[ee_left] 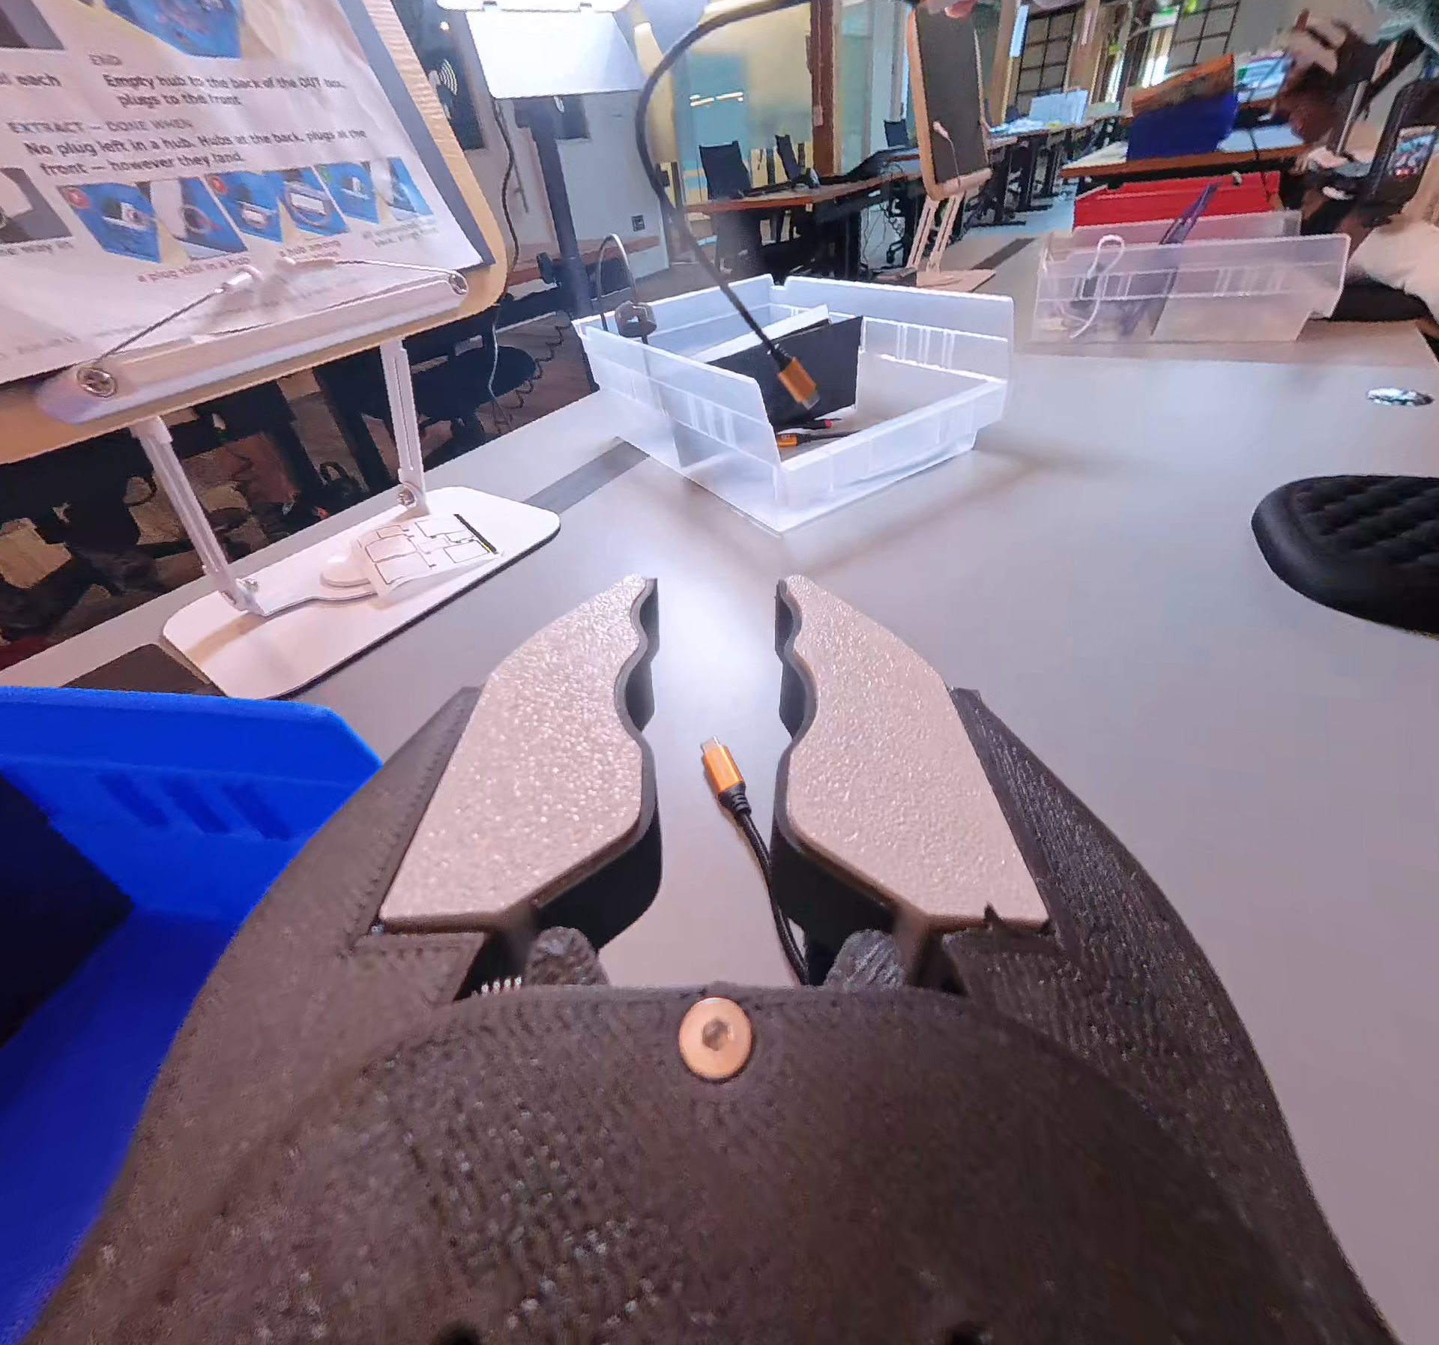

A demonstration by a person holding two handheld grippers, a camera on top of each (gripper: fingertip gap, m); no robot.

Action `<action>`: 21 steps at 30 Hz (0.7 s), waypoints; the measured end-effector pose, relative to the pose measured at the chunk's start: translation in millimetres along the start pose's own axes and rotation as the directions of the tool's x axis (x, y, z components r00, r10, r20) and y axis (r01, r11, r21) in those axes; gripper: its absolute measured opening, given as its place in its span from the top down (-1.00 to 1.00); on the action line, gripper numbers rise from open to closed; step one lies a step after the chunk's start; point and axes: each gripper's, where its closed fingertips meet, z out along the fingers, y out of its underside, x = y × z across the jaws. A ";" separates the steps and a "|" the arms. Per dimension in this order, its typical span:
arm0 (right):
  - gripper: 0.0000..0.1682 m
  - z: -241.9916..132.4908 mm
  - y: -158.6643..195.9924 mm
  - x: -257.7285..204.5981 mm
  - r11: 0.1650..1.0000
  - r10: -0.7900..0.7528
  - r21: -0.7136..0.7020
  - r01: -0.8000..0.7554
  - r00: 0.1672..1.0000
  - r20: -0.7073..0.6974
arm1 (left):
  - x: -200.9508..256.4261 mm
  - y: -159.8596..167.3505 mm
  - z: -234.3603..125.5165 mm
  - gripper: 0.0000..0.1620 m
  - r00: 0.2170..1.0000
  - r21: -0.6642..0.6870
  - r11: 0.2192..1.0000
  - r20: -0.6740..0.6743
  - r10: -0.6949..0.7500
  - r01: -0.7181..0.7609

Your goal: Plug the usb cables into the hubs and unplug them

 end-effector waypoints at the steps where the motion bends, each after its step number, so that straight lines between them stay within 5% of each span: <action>1: 0.82 1.0 12.7 10.2 0.999 0.012 -0.039 -0.013 1.000 -0.023 | 1.1 1.3 0.6 0.65 1.000 -0.006 1.000 -0.003 0.008 -0.008; 13: 0.79 111.8 166.8 2.2 0.864 -0.071 -0.498 0.073 0.997 0.023 | 6.2 17.7 6.4 0.65 0.999 -0.066 0.998 -0.047 -0.006 0.003; 18: 0.57 114.2 102.3 15.5 0.957 -0.053 -0.290 0.017 0.992 -0.117 | 2.1 21.0 6.6 0.66 0.999 -0.073 0.997 -0.044 -0.023 0.020; 21: 0.57 109.5 37.8 -47.0 0.997 -0.032 -0.062 0.038 0.995 0.097 | 1.0 22.7 7.7 0.66 0.998 -0.074 0.997 -0.048 -0.034 0.031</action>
